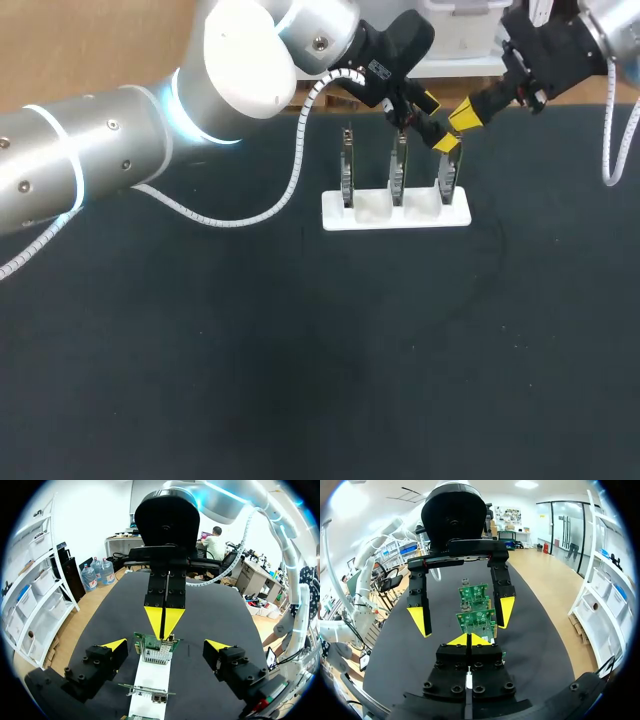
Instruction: Pick up the optical module with the left hand, and insert it into the network port with the right hand.
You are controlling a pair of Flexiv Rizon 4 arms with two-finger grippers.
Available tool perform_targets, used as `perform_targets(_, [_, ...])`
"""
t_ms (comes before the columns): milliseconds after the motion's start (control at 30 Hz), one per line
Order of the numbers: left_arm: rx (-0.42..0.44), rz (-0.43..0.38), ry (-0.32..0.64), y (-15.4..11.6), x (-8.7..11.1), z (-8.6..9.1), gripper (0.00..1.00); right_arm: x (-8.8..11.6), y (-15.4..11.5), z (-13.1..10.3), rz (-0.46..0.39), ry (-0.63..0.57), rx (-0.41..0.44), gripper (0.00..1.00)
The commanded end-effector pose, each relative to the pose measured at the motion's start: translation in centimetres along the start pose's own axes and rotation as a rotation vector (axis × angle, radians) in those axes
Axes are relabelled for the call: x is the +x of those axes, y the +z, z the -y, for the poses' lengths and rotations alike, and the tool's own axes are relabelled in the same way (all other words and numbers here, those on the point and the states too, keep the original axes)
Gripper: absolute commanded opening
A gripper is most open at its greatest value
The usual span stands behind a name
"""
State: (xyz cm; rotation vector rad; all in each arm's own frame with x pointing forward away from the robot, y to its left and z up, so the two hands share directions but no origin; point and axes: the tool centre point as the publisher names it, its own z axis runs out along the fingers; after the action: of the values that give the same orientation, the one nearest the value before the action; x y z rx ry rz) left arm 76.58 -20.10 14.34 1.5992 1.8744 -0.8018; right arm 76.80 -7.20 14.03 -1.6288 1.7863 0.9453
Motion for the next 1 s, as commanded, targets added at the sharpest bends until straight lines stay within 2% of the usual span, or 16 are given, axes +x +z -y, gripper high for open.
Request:
perform_targets(33, [0.002,0.000,0.001,0.0,0.0,-0.1,1.00,0.7,0.6,0.1,0.007,0.005,0.001,0.00])
perform_targets(500, [0.002,0.000,0.001,0.0,0.0,-0.1,1.00,-1.8,-1.7,-0.3,0.081,-0.025,0.028,0.00])
perform_targets(967, [0.002,0.000,0.001,0.0,0.0,-0.1,1.00,-1.0,-3.9,-0.7,0.099,-0.016,0.083,0.00])
perform_targets(1000, [-0.003,0.017,0.026,0.0,0.0,-0.1,1.00,-1.0,-4.0,-0.7,0.101,-0.016,0.089,0.00])
